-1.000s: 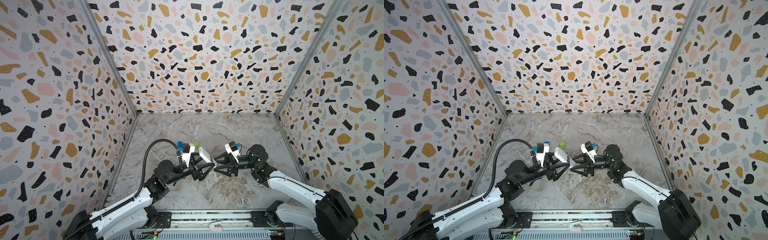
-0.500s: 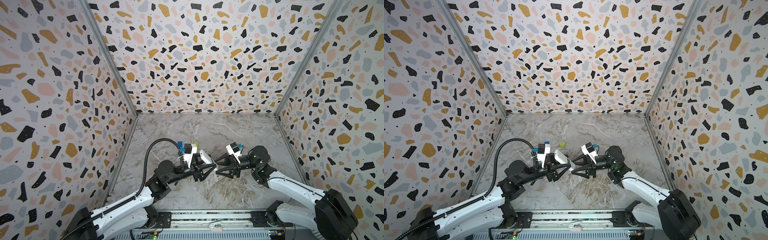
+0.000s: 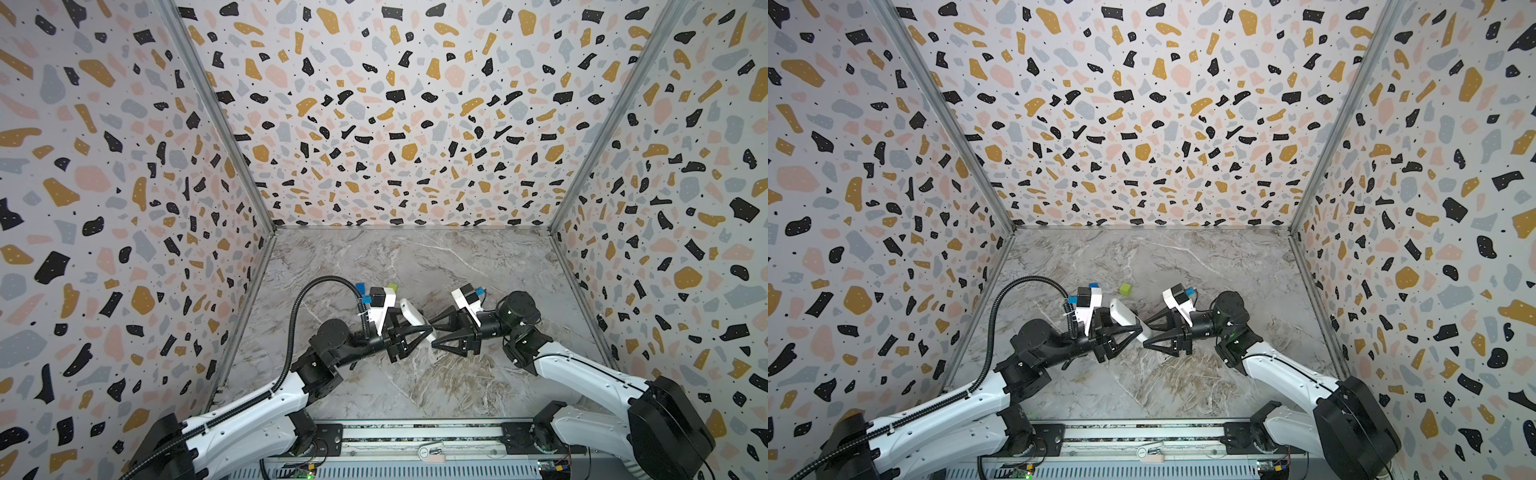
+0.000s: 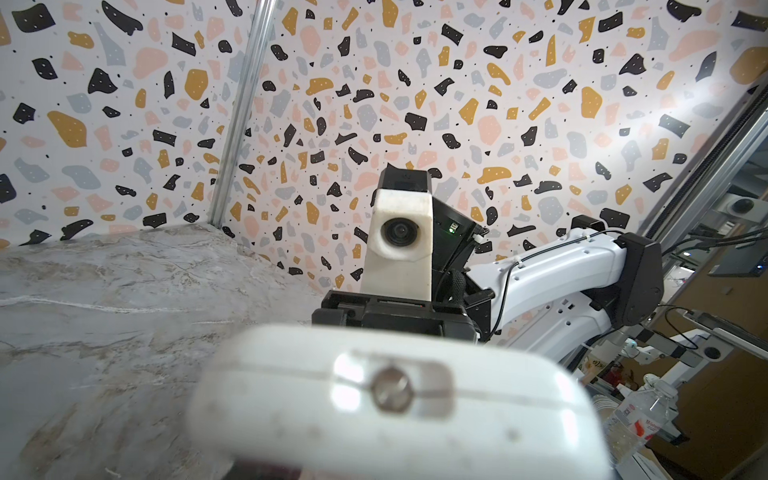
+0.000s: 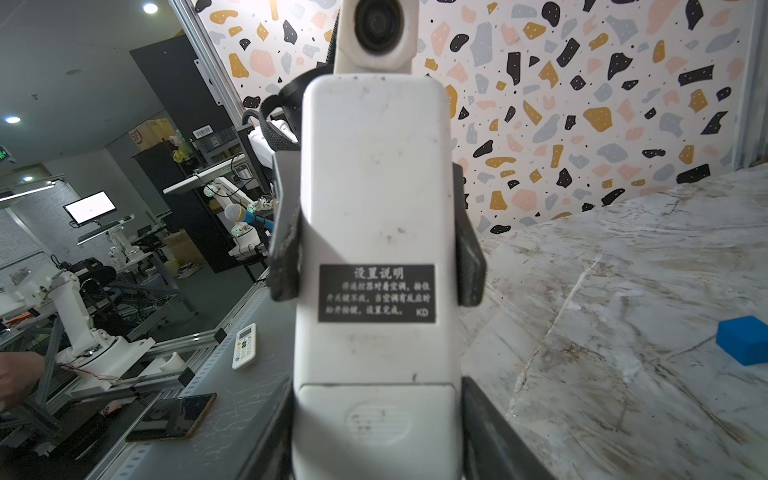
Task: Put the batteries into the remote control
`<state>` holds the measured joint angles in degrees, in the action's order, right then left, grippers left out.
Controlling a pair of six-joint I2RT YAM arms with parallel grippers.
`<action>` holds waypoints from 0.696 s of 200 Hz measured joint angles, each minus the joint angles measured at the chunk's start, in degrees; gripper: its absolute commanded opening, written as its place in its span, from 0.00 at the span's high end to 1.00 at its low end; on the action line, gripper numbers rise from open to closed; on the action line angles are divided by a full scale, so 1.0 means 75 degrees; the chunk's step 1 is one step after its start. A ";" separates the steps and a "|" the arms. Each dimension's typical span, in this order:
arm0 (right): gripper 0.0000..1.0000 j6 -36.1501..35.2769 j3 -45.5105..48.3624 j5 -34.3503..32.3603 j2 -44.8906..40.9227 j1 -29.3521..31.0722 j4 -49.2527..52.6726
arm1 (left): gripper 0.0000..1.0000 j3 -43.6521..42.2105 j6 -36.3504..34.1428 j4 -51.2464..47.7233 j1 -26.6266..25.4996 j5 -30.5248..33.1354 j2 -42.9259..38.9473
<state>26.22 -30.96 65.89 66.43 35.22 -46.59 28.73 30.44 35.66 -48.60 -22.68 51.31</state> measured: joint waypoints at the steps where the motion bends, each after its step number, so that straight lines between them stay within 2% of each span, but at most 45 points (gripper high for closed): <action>1: 0.16 -0.0017 0.0000 -0.0009 -0.0003 0.0000 0.0003 | 0.72 0.0012 -0.0003 -0.0020 0.0000 0.0009 0.0000; 15: 0.07 -0.0283 -0.0015 -0.0242 -0.0055 0.0006 0.0353 | 0.76 0.0187 -0.0064 -0.0460 0.0000 0.0230 -0.0009; 38: 0.00 -0.0764 -0.0023 -0.0717 -0.0268 0.0006 0.1049 | 0.77 0.0525 -0.0184 -0.1396 -0.0003 0.0775 -0.0029; 84: 0.01 -0.1670 -0.0029 -0.2090 -0.0892 0.0006 0.2328 | 0.81 0.1766 -0.0367 -0.4191 0.0058 0.2317 0.0335; 139: 0.01 -0.2340 -0.0020 -0.3695 -0.1349 0.0006 0.3206 | 0.82 0.2938 -0.0373 -0.7344 0.0909 0.3019 0.1845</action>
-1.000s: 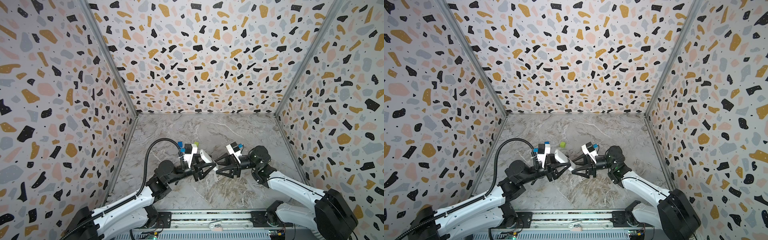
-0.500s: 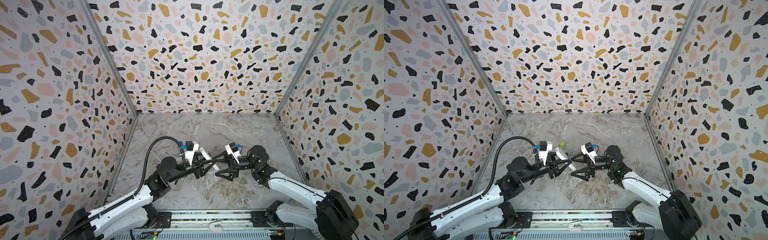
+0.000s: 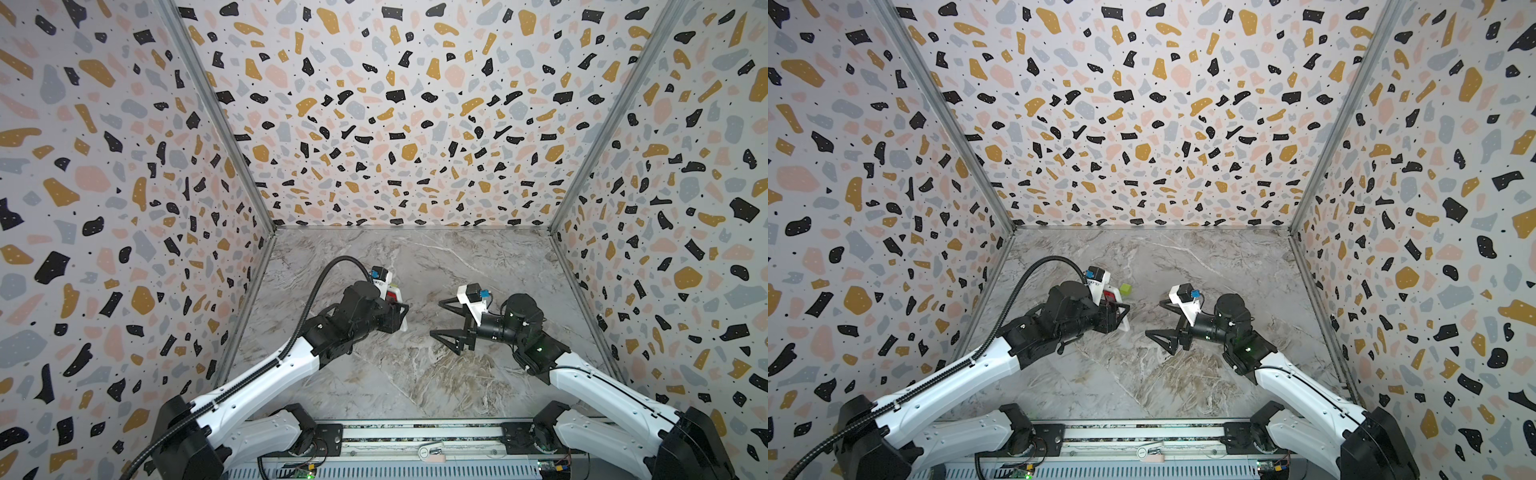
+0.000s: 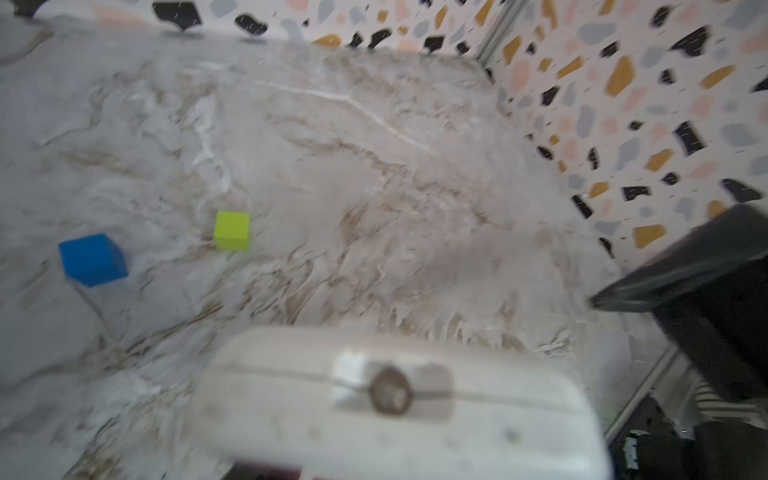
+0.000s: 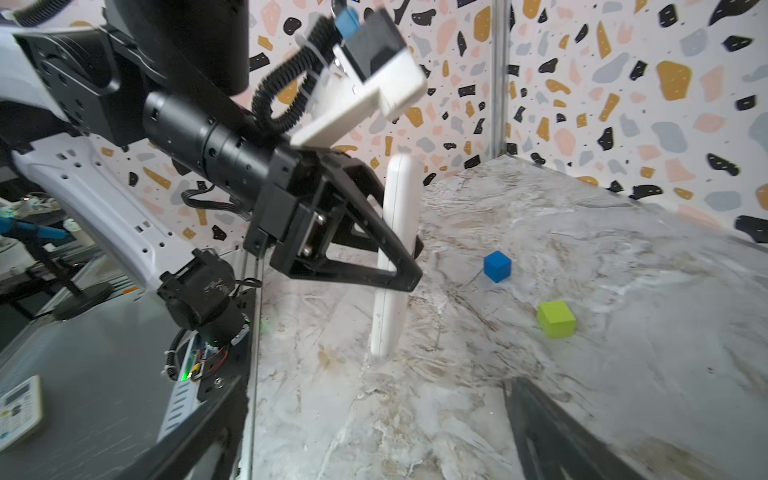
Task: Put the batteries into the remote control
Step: 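Lower the remote face up with the left gripper while the right withdraws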
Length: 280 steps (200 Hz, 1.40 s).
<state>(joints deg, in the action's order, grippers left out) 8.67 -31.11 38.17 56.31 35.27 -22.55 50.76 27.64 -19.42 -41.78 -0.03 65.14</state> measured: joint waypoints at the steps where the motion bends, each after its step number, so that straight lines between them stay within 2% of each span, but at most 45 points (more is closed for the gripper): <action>1: 0.01 -0.0012 0.0000 -0.0041 -0.0003 0.0000 0.0012 | 0.82 0.0020 0.0000 -0.0058 0.0006 0.0006 0.0038; 23: 0.01 -0.0122 0.0067 -0.0551 -0.0038 0.0003 0.0117 | 0.82 0.0251 0.0000 -0.1011 0.0026 0.0093 0.0618; 49: 0.01 -0.0178 0.0332 -0.0941 -0.0032 0.0029 0.0117 | 0.81 0.0297 0.0073 -0.1530 0.0026 0.0052 0.1055; 142: 0.01 -0.0490 0.0705 -0.2369 0.0586 0.0166 0.0012 | 0.76 0.0297 0.0478 -0.1990 0.0029 -0.0245 0.2926; 195: 0.01 -0.0527 0.0825 -0.2463 0.0586 0.0166 -0.0032 | 0.72 0.0562 0.0743 -0.2229 0.0044 -0.0300 0.3570; 228: 0.01 -0.0542 0.0906 -0.2471 0.0542 0.0166 -0.0055 | 0.63 0.0597 0.0877 -0.2200 0.0050 -0.0297 0.3722; 280: 0.01 -0.0542 0.1011 -0.2480 0.0268 0.0166 -0.0114 | 0.60 0.0597 0.1102 -0.2040 0.0050 -0.0283 0.4007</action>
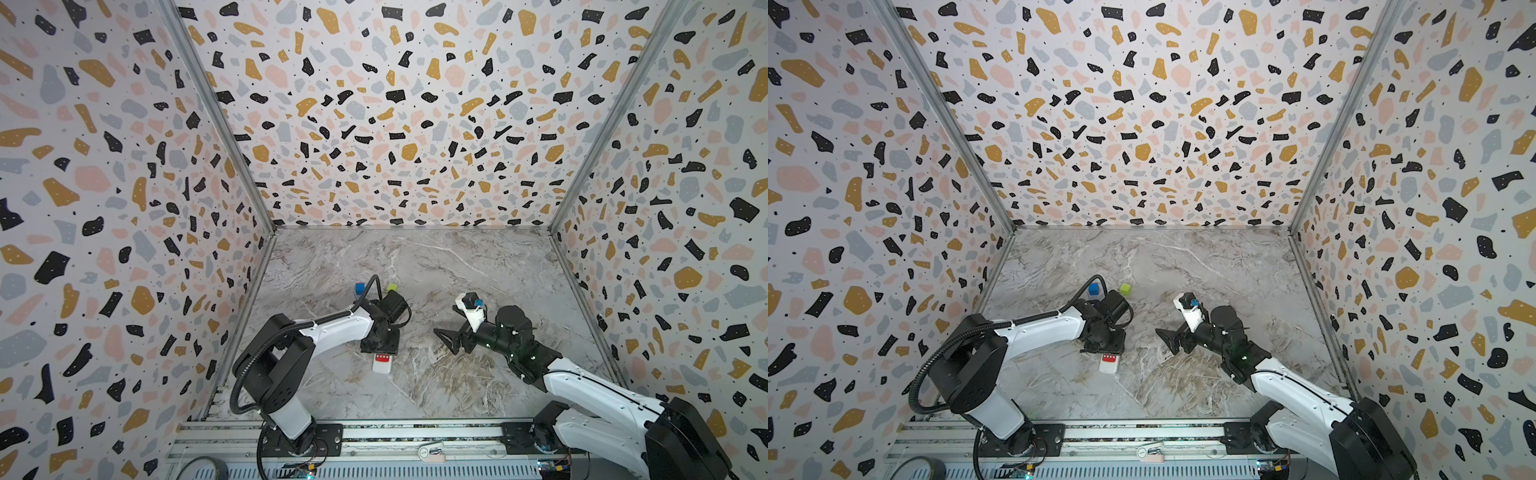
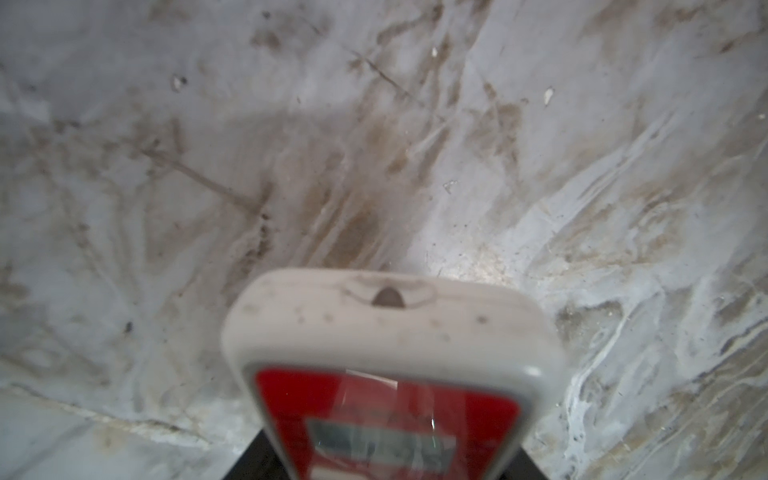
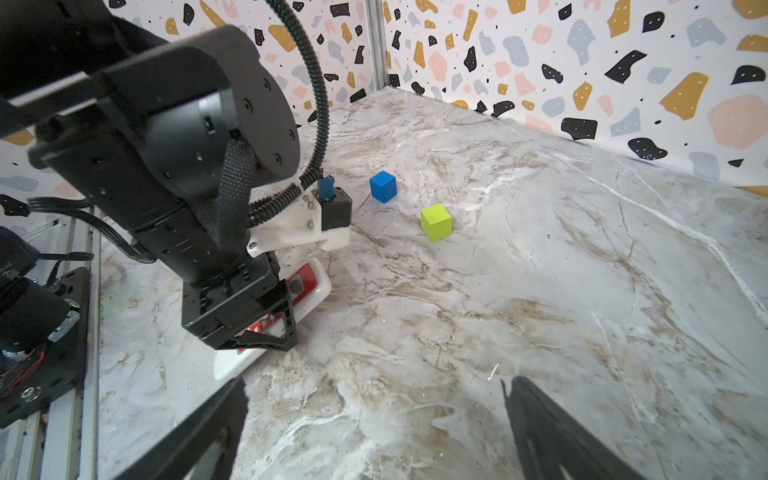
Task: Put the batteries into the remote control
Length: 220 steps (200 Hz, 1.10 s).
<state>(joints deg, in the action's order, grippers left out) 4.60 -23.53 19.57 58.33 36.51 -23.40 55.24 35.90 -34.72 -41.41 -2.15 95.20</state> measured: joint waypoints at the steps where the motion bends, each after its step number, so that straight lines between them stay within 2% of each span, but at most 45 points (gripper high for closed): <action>1: 0.01 0.0000 0.0000 0.0000 0.0000 0.0000 -0.0003 | 0.60 0.0000 0.0009 0.0009 0.0000 0.0003 0.0012; 66: 0.01 0.0006 0.0044 -0.0286 -0.0187 0.0000 -0.0026 | 0.54 0.0006 0.0189 0.0073 0.0000 0.0137 0.0163; 104: 0.01 0.0003 0.0187 -0.0513 -0.0353 -0.0003 -0.0087 | 0.34 0.0000 0.0289 0.0119 0.0000 0.0163 0.0163; 119: 0.01 0.0000 0.0210 -0.0592 -0.0353 -0.0003 -0.0096 | 0.23 -0.0003 0.0338 0.0195 -0.0003 0.0163 0.0149; 143: 0.00 -0.0026 0.0286 -0.0819 -0.0353 -0.0003 -0.0149 | 0.00 -0.0003 0.0361 0.0335 -0.0012 0.0189 0.0119; 179: 0.01 -0.0032 0.0629 -0.1483 -0.0801 -0.0003 -0.0254 | 0.01 -0.0137 0.0367 0.0530 -0.0009 0.0169 -0.0154; 220: 0.01 -0.0029 0.0746 -0.2378 -0.1189 -0.0003 -0.0221 | 0.01 -0.0568 0.0323 0.0664 0.0210 0.0589 -0.1784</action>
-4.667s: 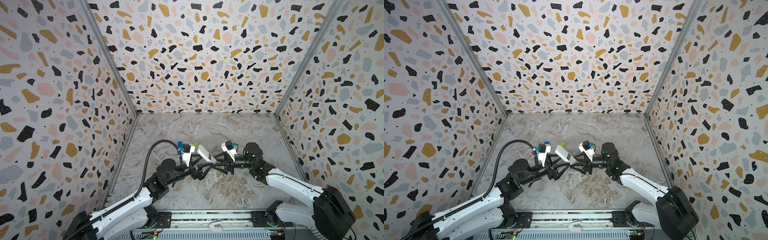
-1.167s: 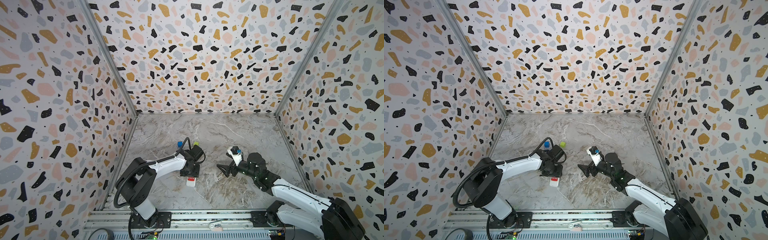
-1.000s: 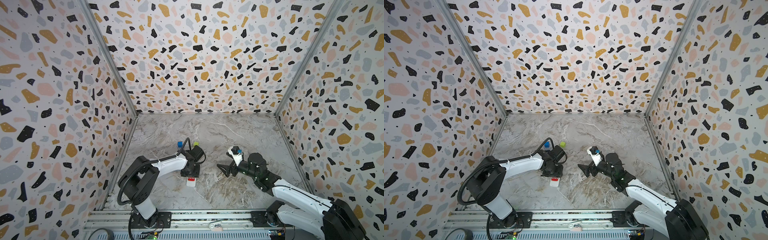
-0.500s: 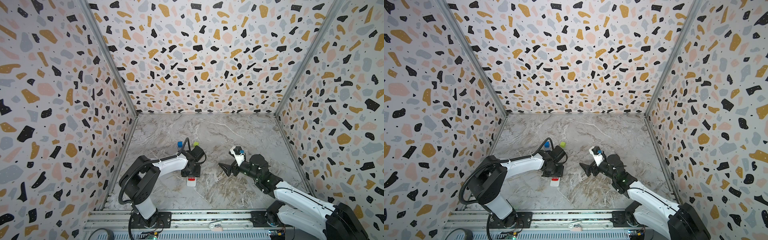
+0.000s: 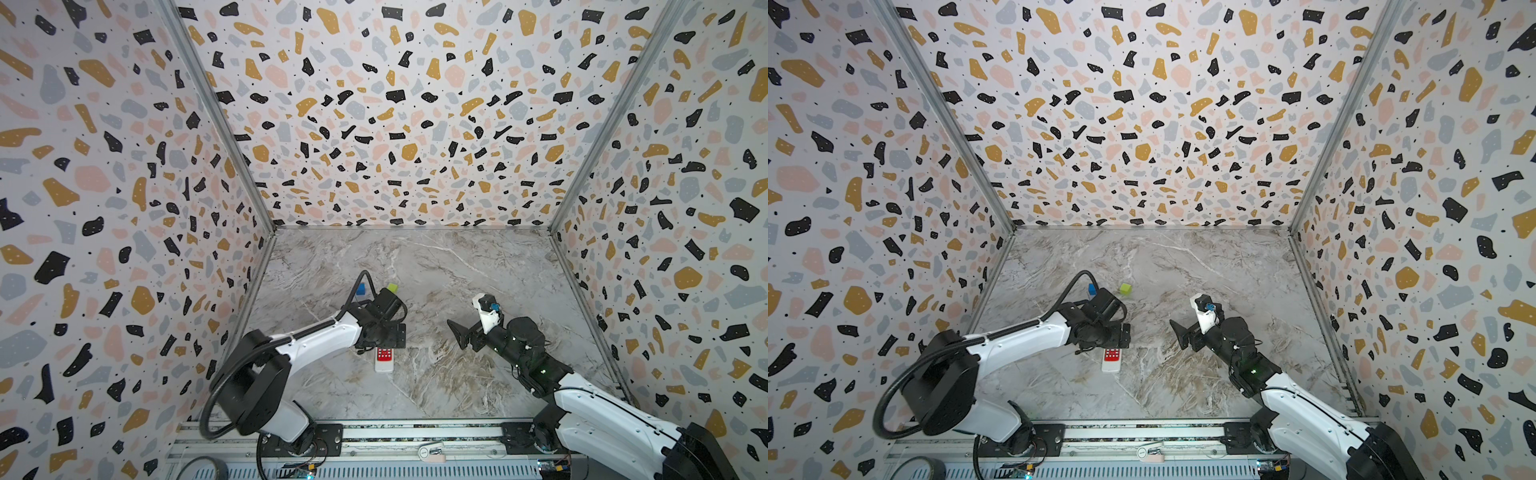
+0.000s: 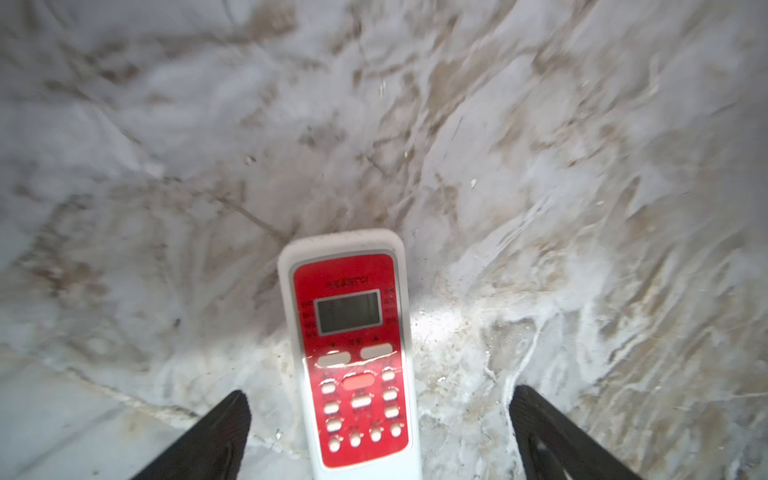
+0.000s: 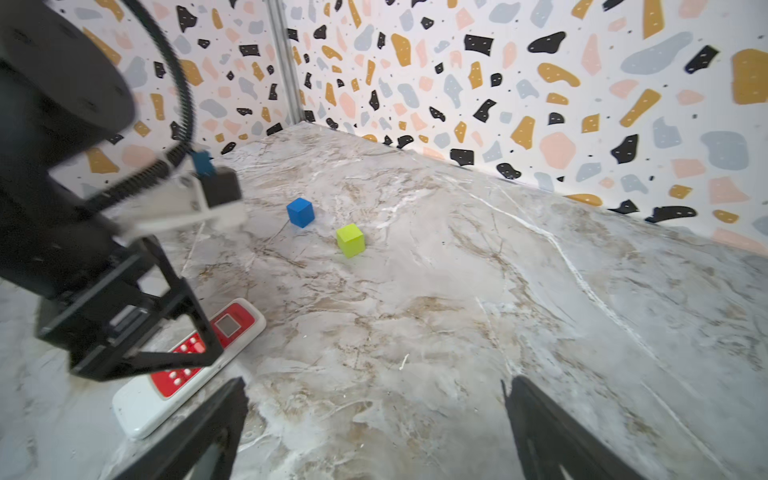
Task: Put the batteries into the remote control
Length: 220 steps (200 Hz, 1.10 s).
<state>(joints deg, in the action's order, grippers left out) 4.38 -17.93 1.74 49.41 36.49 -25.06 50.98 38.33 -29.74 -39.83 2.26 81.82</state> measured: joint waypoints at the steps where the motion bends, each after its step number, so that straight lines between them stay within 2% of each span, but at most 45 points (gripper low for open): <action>1: 0.01 0.0000 0.0000 -0.0020 0.0000 0.0000 0.0006 | 0.01 -0.0026 -0.0006 0.0023 0.0020 0.0026 -0.0082; 36: 0.01 0.0058 0.0000 -0.1020 -0.0204 -0.0090 0.0259 | 0.01 -0.0935 -0.0233 0.0644 0.0560 0.1244 -0.1897; 73: 0.01 0.0073 0.0219 -0.2072 -0.1037 -0.0440 0.0323 | 0.00 -0.2119 -0.0312 0.1530 0.0959 0.2900 -0.3054; 122: 0.01 0.0195 0.1408 -0.3564 -0.2681 -0.1046 -0.0064 | 0.00 -0.2684 -0.0408 0.2148 0.1169 0.6446 -0.3652; 150: 0.01 0.0329 0.2253 -0.4418 -0.3328 -0.1629 -0.0898 | 0.00 -0.3547 -0.0889 0.3692 0.1177 0.8387 -0.4060; 163: 0.01 0.0469 0.2349 -0.4587 -0.3185 -0.2136 -0.1032 | 0.00 -0.4167 -0.1437 0.4776 0.1291 0.8929 -0.4019; 181: 0.01 0.0589 0.2349 -0.4616 -0.2620 -0.2774 -0.1466 | 0.00 -0.4811 -0.2107 0.6100 0.1600 0.9116 -0.3596; 204: 0.01 0.0664 0.2343 -0.4707 -0.1256 -0.3261 -0.2113 | 0.01 -0.5077 -0.2710 0.7650 0.2119 0.9180 -0.2311; 220: 0.01 0.0667 0.2337 -0.4724 -0.0256 -0.3418 -0.2465 | 0.00 -0.4884 -0.2967 0.8023 0.2308 0.9229 -0.1518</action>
<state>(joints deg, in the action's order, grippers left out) 9.39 -0.40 -33.69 47.48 10.85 -43.55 14.35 16.08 30.44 -22.52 71.48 70.43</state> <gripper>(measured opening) 0.990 0.995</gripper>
